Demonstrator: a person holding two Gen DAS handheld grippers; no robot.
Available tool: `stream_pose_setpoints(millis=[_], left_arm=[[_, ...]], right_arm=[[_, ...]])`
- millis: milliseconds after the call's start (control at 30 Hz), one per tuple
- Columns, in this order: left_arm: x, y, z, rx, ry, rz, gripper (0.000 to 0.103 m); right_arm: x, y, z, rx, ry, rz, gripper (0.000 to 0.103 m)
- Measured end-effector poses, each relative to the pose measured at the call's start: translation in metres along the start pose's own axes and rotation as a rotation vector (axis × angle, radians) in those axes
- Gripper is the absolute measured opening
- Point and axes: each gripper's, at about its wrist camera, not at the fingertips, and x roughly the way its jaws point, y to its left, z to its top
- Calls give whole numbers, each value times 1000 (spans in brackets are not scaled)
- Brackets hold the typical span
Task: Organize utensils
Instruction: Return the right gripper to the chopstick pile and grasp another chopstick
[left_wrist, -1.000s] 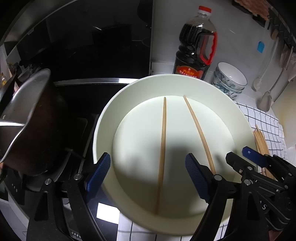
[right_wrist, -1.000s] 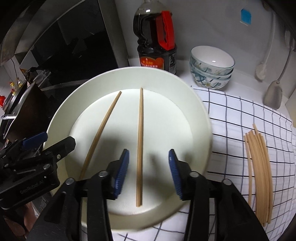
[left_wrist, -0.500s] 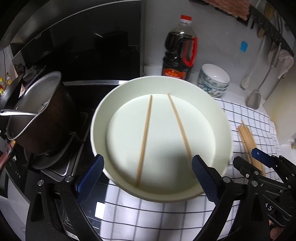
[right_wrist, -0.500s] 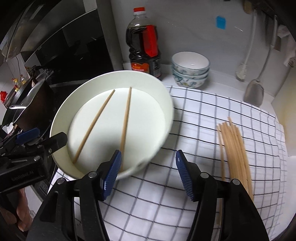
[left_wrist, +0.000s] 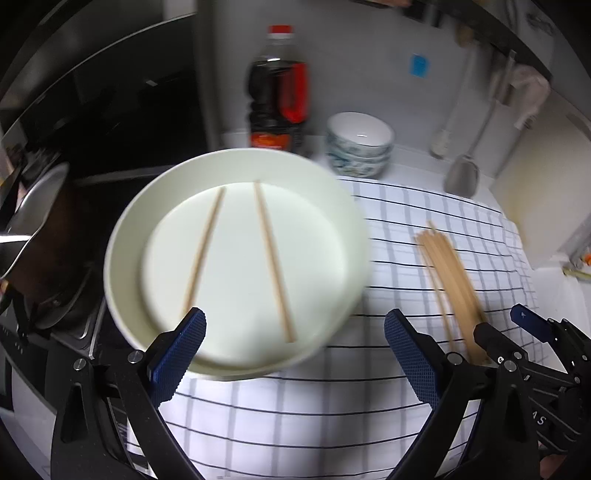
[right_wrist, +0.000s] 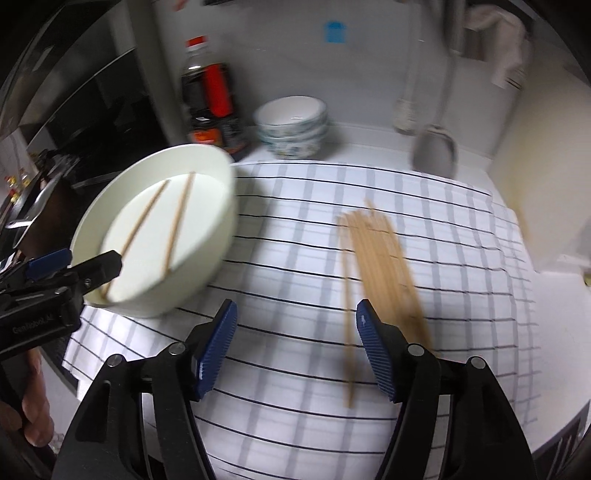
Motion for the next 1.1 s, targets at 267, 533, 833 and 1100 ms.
stream_pose_setpoints(millis=[267, 533, 833, 1100], left_arm=[[3, -59, -1, 17, -13, -37, 97], [32, -105, -30, 33, 51, -36, 97], [72, -129, -43, -22, 90, -20, 97], [97, -137, -51, -48, 89, 16, 97]], right_arm=[[-6, -70, -18, 56, 1, -75, 64], [19, -113, -46, 45, 38, -85, 64], [48, -143, -49, 38, 37, -85, 64], [78, -152, -44, -7, 43, -62, 64]])
